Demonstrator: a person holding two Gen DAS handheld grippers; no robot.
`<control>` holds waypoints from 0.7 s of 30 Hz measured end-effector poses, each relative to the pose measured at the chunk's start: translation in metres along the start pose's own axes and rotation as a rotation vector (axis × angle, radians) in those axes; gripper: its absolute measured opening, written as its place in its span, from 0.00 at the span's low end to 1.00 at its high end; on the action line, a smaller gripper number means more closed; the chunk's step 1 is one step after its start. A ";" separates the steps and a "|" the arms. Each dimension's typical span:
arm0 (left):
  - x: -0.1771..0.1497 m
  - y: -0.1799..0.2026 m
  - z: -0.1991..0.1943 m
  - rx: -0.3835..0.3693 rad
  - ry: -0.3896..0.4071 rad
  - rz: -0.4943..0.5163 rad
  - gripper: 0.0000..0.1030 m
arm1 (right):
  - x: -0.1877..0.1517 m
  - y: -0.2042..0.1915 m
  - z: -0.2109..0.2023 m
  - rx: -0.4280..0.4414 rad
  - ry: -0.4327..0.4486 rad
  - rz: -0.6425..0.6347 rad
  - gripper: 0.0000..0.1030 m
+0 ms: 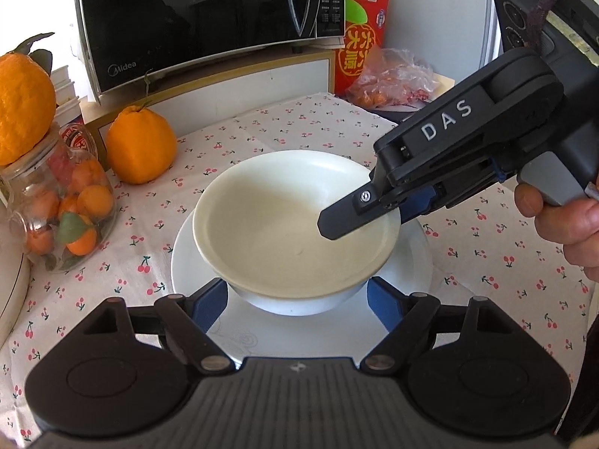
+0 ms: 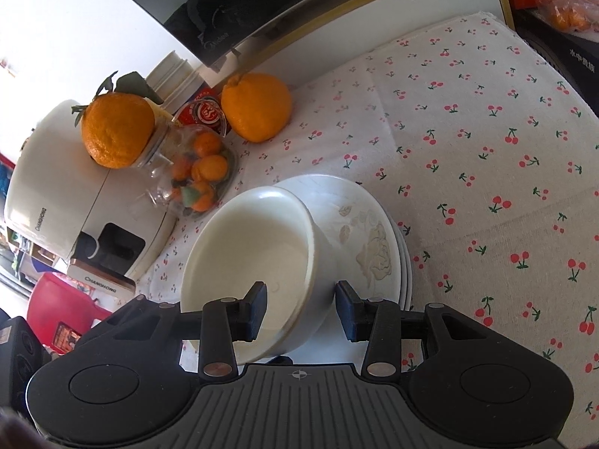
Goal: Organize plates and bowls
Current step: 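Lift the bowls with the right gripper and lower them onto the plate stack, then open the right gripper and withdraw from the bowls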
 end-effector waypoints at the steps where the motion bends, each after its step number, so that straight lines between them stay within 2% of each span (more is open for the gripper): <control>1: 0.001 0.000 -0.001 -0.002 0.002 -0.005 0.87 | 0.001 0.000 -0.001 0.006 0.006 0.006 0.48; 2: 0.001 0.000 -0.003 -0.001 0.007 -0.011 0.89 | 0.002 0.001 -0.004 0.009 0.017 0.010 0.60; 3: 0.002 0.000 -0.005 0.000 0.012 -0.014 0.91 | 0.003 0.000 -0.006 0.011 0.030 0.011 0.68; 8: 0.003 0.004 -0.019 0.012 0.025 -0.005 0.94 | 0.006 -0.002 -0.023 0.013 0.093 -0.025 0.74; 13: -0.001 0.004 -0.037 0.021 0.031 -0.062 0.95 | 0.002 -0.003 -0.045 -0.030 0.192 -0.089 0.81; 15: 0.003 0.003 -0.045 0.044 0.029 -0.072 0.96 | 0.002 -0.004 -0.053 -0.053 0.219 -0.096 0.87; 18: 0.009 0.001 -0.055 0.082 0.011 -0.092 0.97 | -0.001 -0.010 -0.068 -0.074 0.239 -0.103 0.90; 21: 0.009 -0.004 -0.063 0.146 -0.028 -0.160 1.00 | -0.009 -0.020 -0.084 -0.089 0.269 -0.148 0.97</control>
Point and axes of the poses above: each gripper's, at about its wrist camera, not at the fingertips, and z roughly the way its jaws point, y to its right, x to its top, the point moved 5 cm from there along z, roughly the way its jaws point, and after that the axes turned 15 degrees about z, right-handed, at the moved point
